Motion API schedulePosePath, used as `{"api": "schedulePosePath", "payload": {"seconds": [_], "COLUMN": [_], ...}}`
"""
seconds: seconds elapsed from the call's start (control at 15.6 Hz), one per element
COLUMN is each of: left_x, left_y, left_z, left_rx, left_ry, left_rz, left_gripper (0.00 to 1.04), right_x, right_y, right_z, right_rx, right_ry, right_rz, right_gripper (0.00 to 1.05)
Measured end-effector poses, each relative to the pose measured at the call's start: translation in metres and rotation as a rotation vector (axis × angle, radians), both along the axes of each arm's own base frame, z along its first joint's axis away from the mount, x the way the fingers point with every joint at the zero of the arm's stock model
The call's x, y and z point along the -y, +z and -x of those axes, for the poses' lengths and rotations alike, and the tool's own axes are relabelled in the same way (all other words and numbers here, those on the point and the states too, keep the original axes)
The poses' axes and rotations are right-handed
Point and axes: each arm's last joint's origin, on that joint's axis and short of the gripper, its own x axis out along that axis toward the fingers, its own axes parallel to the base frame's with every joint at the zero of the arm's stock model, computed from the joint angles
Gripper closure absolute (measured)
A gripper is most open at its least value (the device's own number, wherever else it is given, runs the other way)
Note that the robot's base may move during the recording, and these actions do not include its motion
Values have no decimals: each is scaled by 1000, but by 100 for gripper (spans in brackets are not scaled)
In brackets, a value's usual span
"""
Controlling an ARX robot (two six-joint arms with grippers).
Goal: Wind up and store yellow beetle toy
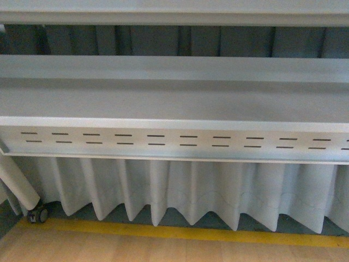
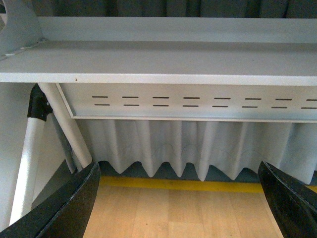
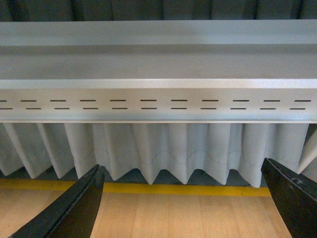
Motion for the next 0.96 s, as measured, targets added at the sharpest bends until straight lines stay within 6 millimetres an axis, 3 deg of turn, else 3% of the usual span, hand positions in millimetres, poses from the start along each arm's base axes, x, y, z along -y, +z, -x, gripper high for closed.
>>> {"api": "schedulePosePath", "payload": {"seconds": [0.96], "left_x": [0], "left_y": [0], "left_z": [0], "left_rx": [0], "left_ry": [0], "left_rz": [0], "left_gripper": [7], "right_x": [0], "right_y": [0], "right_z": [0], "right_rx": [0], "right_ry": [0], "right_rz": [0], "right_gripper": [7]}}
